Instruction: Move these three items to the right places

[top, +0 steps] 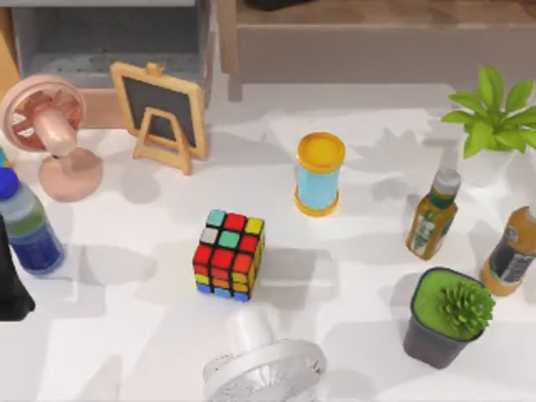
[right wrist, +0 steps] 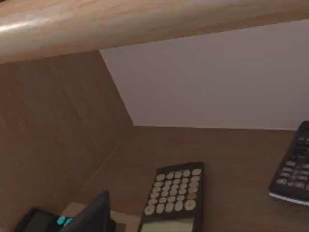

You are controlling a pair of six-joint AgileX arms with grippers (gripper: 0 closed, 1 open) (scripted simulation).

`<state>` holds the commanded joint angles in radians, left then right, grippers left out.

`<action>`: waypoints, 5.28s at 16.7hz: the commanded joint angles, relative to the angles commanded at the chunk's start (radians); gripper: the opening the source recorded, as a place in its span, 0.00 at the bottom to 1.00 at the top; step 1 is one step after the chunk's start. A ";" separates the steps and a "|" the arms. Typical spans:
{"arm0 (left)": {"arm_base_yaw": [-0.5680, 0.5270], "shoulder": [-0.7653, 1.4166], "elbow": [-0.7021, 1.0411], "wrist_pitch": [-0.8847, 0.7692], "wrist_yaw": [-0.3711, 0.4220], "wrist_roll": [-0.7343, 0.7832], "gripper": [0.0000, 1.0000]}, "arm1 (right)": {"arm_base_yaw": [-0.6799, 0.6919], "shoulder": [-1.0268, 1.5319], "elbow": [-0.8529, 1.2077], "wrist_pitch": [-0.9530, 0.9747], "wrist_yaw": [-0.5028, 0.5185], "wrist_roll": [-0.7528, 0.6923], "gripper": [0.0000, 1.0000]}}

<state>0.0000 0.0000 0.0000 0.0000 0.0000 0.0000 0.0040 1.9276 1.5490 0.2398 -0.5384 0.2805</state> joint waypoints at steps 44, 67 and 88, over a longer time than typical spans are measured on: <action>0.000 0.000 0.000 0.000 0.000 0.000 1.00 | 0.837 0.640 0.816 -1.608 0.546 0.825 1.00; 0.000 0.000 0.000 0.000 0.000 0.000 1.00 | 0.837 0.640 0.816 -1.608 0.546 0.825 0.00; 0.000 0.000 0.000 0.000 0.000 0.000 1.00 | 0.748 0.508 0.840 -1.565 0.494 0.718 0.00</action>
<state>0.0000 0.0000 0.0000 0.0000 0.0000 0.0000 0.7522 2.4356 2.3892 -1.3251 -0.0443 0.9980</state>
